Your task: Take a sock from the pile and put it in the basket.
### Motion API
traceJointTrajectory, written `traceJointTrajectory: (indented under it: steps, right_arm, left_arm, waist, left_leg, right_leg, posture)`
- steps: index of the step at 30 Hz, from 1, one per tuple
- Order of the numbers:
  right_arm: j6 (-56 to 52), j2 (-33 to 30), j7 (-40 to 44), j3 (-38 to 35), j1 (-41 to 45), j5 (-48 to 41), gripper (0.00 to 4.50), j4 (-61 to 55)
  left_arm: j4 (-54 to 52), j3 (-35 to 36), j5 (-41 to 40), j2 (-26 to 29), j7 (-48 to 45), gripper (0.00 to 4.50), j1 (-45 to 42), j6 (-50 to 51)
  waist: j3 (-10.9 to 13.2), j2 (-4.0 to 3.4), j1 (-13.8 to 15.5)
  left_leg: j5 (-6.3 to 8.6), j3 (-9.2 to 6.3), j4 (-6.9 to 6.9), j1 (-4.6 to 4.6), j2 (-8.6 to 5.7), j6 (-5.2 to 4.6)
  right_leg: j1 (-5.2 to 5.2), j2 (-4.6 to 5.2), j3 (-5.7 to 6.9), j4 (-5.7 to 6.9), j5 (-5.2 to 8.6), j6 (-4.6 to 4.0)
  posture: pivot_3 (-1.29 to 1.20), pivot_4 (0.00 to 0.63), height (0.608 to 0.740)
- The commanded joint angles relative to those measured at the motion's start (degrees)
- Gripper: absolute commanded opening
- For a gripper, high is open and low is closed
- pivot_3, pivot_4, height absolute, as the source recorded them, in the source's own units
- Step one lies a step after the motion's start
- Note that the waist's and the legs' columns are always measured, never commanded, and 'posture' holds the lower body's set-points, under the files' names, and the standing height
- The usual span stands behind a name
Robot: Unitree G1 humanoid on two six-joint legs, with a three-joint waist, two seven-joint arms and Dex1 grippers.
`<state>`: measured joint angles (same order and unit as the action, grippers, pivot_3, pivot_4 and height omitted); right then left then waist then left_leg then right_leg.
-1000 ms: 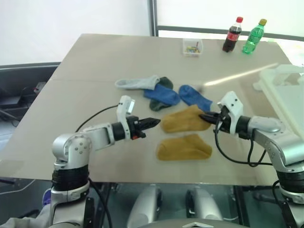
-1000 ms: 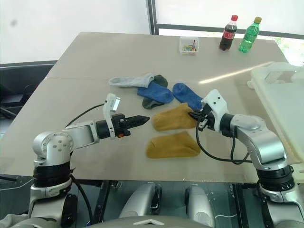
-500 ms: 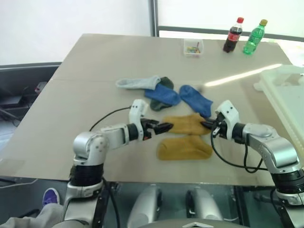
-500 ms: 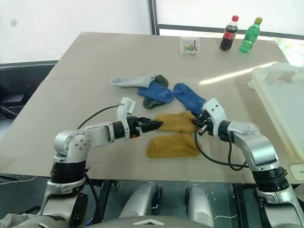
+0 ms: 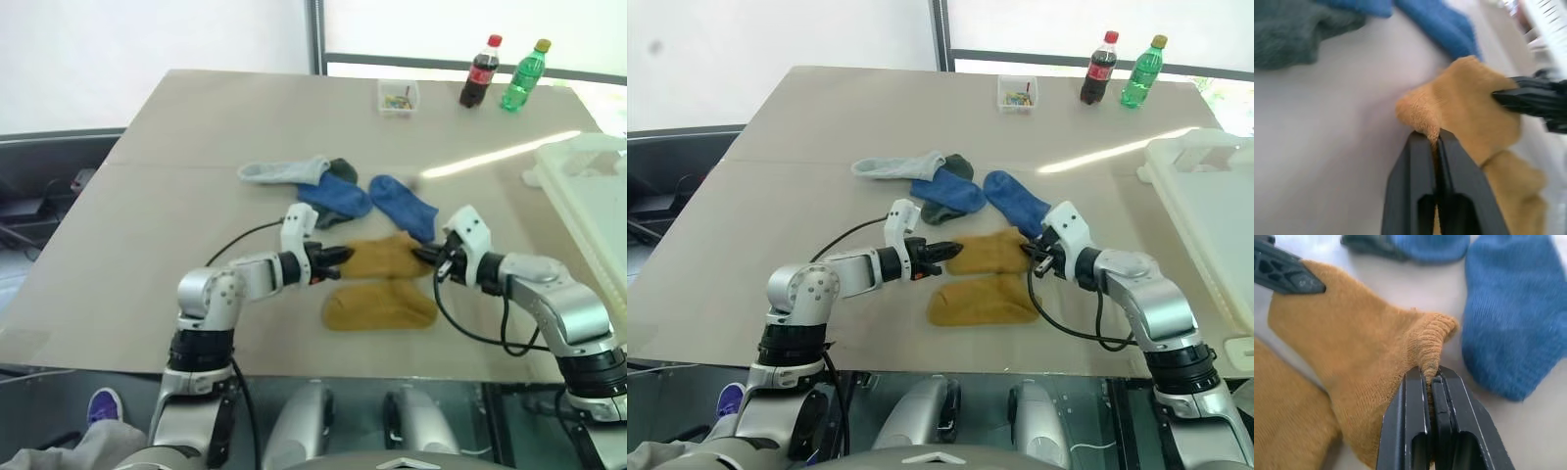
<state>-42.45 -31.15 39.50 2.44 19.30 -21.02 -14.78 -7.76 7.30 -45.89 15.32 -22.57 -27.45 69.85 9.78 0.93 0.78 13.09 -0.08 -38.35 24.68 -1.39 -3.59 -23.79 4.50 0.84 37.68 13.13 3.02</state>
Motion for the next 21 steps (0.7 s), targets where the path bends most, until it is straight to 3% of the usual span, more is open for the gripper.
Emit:
traceJointTrajectory:
  steps: [1, 5, 9, 16, 21]
  right_arm:
    - [-2.26, -0.66, 1.06, -5.66, 0.22, -6.16, 0.00, -6.95]
    - [-10.08, -2.15, 1.02, -9.72, -2.19, -14.63, 0.00, -14.51]
    - [-15.75, -4.72, -0.26, -11.21, -6.80, -19.68, 0.00, -21.21]
    - [-15.51, -5.30, -4.86, -8.08, -15.44, -18.66, 0.00, -26.86]
    - [-12.90, -4.87, -6.69, -5.83, -16.39, -15.67, 0.00, -24.94]
  left_arm:
    - [-5.40, 5.76, -8.81, 1.38, -1.94, 0.06, -1.08, 5.16]
    - [-7.24, 12.91, -19.17, 5.62, -2.16, 0.06, 0.09, 12.75]
    - [-8.92, 14.18, -25.22, 11.08, -3.17, 0.06, 3.33, 18.06]
    - [-14.78, 5.64, -20.41, 14.61, -2.96, 0.06, 10.46, 14.20]
    - [-14.88, 4.19, -19.49, 13.27, -1.98, 0.06, 11.04, 11.53]
  waist:
    - [0.01, 0.00, -0.03]
    - [0.01, 0.00, -0.05]
    - [0.01, -0.01, -0.08]
    - [0.00, 0.01, 0.06]
    - [0.00, -0.01, 0.04]
  left_leg:
    - [0.00, -0.01, 0.00, 0.03, 0.01, 0.00]
    - [0.00, -0.03, 0.01, 0.00, 0.03, 0.00]
    - [0.02, -0.04, 0.03, 0.00, 0.05, -0.02]
    - [0.03, -0.02, 0.00, -0.02, 0.02, -0.03]
    - [0.03, -0.02, 0.01, -0.01, 0.07, -0.02]
  right_leg:
    - [-0.03, 0.00, 0.00, 0.00, 0.00, 0.00]
    - [-0.01, -0.02, 0.01, 0.00, 0.00, 0.00]
    - [-0.01, -0.01, 0.01, -0.02, 0.02, -0.01]
    - [0.03, 0.09, -0.02, -0.06, 0.15, -0.24]
    - [-0.01, 0.09, -0.03, -0.08, 0.16, -0.25]
  posture:
    - [0.00, 0.150, 0.729]
    - [0.00, 0.150, 0.729]
    - [0.00, 0.150, 0.729]
    - [0.00, 0.150, 0.729]
    - [0.00, 0.150, 0.729]
